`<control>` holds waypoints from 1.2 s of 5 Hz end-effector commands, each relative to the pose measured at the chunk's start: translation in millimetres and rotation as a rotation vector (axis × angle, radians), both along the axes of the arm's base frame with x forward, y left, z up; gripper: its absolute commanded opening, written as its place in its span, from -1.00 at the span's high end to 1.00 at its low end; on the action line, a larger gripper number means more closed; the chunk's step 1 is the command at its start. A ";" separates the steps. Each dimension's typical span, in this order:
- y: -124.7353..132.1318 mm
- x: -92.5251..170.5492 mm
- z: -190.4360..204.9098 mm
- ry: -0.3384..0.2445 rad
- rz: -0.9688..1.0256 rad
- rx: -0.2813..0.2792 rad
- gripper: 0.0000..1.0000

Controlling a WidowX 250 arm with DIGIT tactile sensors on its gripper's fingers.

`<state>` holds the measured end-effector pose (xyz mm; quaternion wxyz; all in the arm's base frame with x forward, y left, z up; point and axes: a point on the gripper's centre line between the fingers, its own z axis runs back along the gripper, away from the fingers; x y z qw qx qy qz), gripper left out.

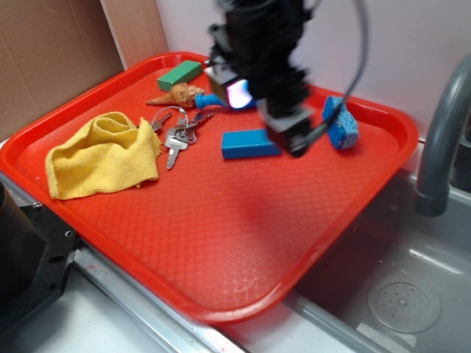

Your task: Grab the blue sponge.

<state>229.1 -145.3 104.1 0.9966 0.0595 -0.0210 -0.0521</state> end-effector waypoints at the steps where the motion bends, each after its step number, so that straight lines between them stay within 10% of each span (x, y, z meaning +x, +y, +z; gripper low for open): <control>1: -8.8 -1.1 13.1 -0.031 0.010 -0.021 -1.00; 6: 4.0 66.5 -16.6 -0.292 0.760 -0.194 -1.00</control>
